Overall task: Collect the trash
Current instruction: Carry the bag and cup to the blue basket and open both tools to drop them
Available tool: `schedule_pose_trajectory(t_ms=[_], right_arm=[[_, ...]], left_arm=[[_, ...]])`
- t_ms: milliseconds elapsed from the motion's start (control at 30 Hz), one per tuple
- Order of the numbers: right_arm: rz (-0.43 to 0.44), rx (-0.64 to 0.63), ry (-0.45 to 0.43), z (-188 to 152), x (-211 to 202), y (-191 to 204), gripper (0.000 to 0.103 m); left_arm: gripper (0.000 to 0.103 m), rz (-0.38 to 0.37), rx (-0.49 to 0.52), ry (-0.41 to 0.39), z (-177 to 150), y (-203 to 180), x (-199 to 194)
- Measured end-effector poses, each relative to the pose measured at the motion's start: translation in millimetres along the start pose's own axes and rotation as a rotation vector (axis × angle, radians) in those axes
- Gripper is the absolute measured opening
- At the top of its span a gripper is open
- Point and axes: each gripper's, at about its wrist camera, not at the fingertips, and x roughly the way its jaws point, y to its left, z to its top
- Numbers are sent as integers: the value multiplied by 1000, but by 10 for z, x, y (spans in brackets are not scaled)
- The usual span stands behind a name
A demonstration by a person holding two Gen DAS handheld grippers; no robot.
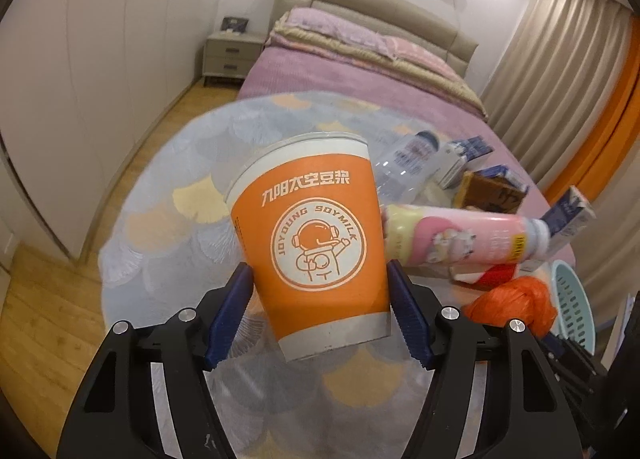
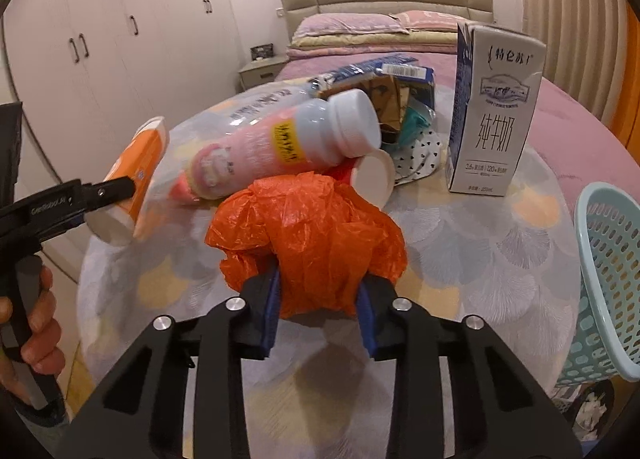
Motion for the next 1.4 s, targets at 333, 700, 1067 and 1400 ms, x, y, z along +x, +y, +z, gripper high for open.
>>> schedule_pose_trajectory(t_ms=[333,700,1067,1400], right_arm=[[-33,-3,-124,-9,-676,-55,29],[-211,119,-246,20,-1418,-704,29],[-409,388,-221,-236,-1664,-1775,29],[-544,574,-150,-600,-1535,-2492,29]], left_arm=[[66,-91,85,-103,-5,-432,-470],[66,-280,279,-147,-54,-1521,-714],[66,-466,464,-69,-187,-2781,-441],[66,-555,575,73,-493,-3545,155]])
